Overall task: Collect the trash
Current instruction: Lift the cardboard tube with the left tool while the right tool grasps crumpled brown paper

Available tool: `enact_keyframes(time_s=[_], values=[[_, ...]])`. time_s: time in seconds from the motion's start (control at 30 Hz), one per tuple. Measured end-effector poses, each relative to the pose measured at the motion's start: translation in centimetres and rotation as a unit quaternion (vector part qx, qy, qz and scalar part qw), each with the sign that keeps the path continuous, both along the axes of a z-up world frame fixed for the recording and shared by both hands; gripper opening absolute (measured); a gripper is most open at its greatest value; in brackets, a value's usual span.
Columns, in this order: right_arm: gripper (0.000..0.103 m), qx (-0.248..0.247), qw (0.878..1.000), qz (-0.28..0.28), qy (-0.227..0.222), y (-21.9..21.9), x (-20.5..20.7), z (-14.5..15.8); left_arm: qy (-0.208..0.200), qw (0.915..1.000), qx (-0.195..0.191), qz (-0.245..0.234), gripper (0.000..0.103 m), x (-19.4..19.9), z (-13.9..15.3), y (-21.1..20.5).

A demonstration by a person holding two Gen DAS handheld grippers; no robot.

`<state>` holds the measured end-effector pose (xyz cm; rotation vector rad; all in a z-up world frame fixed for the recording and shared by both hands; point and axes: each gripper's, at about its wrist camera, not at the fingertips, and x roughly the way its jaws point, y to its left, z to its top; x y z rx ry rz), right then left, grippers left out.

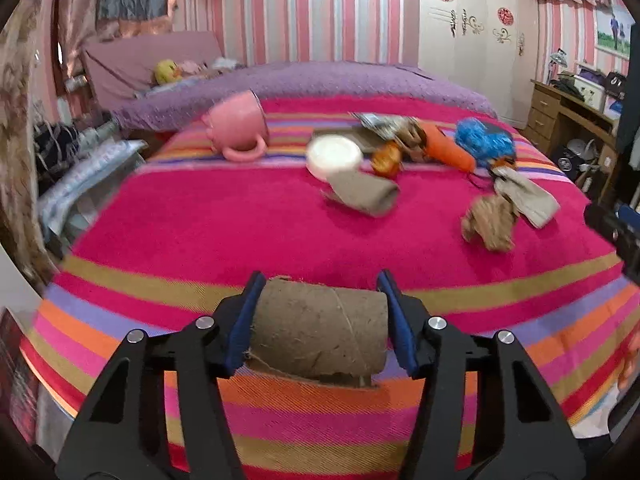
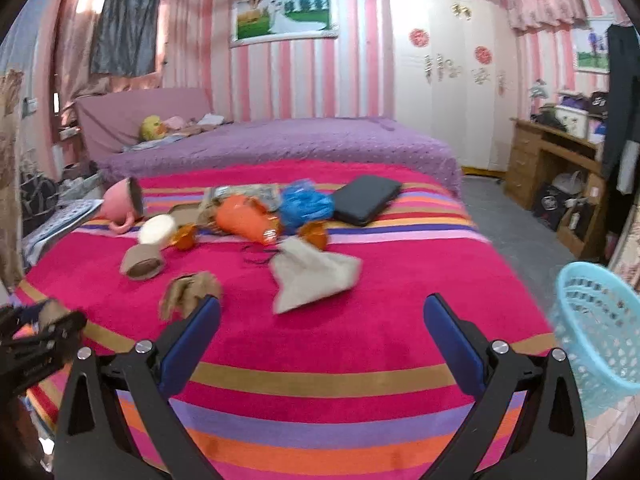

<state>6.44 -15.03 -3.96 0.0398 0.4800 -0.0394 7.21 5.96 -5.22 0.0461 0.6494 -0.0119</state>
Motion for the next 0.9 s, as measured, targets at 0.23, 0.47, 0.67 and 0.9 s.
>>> enact_keyframes(time_s=[0.23,0.47,0.67,0.9], values=[[0.099,0.002,0.999,0.045,0.008,3.5,1.6,0.2,-0.016,0.9990,0.010,0.040,0.054,1.8,2.4,2.7],[0.098,-0.050,0.995,0.078,0.044,7.7,3.9,-1.2,-0.033,0.9960,-0.010,0.082,0.054,2.7,3.6,5.3],[0.062,-0.051,0.990,0.091,0.095,8.2,6.2,-3.0,-0.044,0.9960,0.001,0.078,0.054,2.3,3.7,4.9],[0.046,-0.003,0.990,0.115,0.080,6.9,5.8,-2.4,-0.037,0.9961,-0.011,0.079,0.054,2.4,3.6,4.2]])
